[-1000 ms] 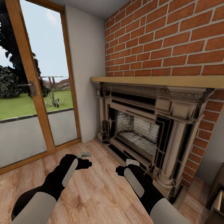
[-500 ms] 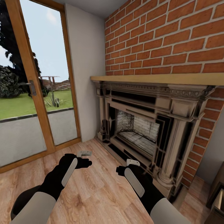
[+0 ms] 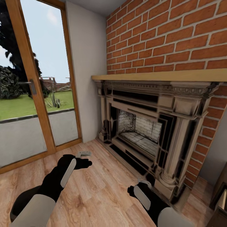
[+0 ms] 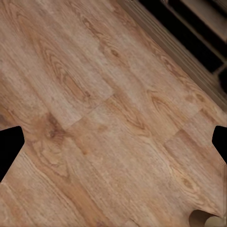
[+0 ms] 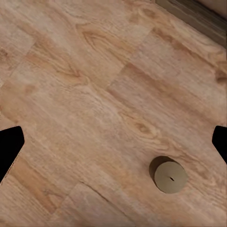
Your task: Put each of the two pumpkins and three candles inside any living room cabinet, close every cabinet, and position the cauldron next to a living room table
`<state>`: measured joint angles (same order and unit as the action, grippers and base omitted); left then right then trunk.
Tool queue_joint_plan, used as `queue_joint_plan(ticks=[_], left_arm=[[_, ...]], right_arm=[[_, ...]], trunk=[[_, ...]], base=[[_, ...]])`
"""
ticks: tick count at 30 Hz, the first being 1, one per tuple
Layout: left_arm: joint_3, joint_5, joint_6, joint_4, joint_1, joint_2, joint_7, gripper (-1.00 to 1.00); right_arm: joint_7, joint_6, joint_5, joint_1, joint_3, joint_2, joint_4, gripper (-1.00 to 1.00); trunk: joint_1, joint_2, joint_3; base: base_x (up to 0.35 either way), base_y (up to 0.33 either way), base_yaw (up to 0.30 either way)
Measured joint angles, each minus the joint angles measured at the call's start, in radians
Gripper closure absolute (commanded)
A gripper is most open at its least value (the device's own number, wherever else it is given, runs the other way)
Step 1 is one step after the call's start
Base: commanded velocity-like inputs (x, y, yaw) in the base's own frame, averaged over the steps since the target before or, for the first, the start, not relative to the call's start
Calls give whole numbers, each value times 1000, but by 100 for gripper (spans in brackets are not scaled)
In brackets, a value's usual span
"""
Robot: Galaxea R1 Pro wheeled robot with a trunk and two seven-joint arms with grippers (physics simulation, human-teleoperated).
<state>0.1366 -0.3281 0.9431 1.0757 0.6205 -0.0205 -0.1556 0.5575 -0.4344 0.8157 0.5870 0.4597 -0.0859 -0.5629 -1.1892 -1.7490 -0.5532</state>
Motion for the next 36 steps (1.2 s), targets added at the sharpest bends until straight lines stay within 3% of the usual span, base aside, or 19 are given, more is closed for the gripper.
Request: queue_joint_plan(ticks=[1, 4, 9, 21, 36], left_arm=[[-3, -1, 0, 0, 0, 0, 0, -100], [-11, -3, 2, 0, 0, 2, 2, -100], [-8, -3, 2, 0, 0, 9, 3, -100], [-3, -3, 2, 0, 0, 16, 3, -100], [-1, -3, 2, 0, 0, 27, 2, -100]], right_arm=[[-31, 24, 0, 0, 0, 2, 31, -100], [-214, 114, -9, 0, -2, 8, 183, -100], [-313, 175, -14, 0, -1, 11, 253, -100], [-337, 236, -17, 0, 3, 9, 277, -100], [-338, 245, -18, 0, 4, 9, 279, -100]], trunk=[[-4, -7, -3], [-15, -28, -13], [-34, -63, -28], [-81, -147, -66], [-138, -252, -113]], base=[[0, 0, 0], [0, 0, 0], [0, 0, 0], [0, 0, 0], [-102, 0, 0]])
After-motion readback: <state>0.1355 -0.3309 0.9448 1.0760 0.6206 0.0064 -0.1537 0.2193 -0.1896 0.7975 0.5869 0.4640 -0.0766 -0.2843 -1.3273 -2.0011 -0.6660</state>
